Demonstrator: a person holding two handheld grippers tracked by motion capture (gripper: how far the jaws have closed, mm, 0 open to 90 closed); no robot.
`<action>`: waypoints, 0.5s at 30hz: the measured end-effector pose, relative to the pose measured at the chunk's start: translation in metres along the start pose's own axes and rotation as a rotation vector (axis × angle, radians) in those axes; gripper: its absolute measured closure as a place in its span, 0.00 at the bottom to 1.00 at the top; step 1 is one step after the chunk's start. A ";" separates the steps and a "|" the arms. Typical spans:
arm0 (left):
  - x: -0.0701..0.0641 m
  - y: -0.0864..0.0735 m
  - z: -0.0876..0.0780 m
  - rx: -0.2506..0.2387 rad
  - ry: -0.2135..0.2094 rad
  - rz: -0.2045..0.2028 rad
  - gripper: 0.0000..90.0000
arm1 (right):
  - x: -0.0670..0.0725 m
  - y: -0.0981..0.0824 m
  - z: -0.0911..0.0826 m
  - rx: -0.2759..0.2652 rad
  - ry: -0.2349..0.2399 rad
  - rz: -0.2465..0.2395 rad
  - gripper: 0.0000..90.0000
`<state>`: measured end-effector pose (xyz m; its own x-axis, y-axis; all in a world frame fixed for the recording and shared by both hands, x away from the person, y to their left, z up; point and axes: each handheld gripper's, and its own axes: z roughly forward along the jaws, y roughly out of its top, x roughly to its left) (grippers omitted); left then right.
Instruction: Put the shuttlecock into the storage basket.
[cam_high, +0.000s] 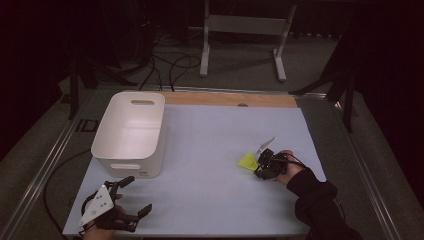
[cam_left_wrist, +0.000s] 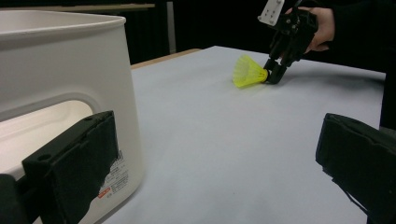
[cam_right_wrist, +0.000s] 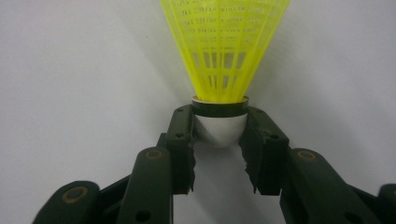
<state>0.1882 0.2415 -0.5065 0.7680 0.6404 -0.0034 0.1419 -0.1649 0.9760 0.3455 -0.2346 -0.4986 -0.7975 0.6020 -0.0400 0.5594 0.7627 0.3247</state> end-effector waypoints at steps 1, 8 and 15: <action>0.000 0.000 0.000 0.000 0.000 0.001 0.00 | 0.000 0.000 0.000 -0.002 0.001 -0.003 0.73; 0.000 0.000 0.000 0.000 0.000 0.002 0.00 | 0.000 0.000 -0.006 -0.016 0.023 -0.007 0.73; 0.000 0.000 0.000 0.002 0.001 0.002 0.00 | 0.000 0.001 -0.011 -0.019 0.045 -0.028 0.73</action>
<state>0.1883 0.2410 -0.5066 0.7679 0.6406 -0.0016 0.1416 -0.1673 0.9757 0.3434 -0.2366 -0.4880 -0.8223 0.5690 -0.0071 0.5326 0.7740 0.3424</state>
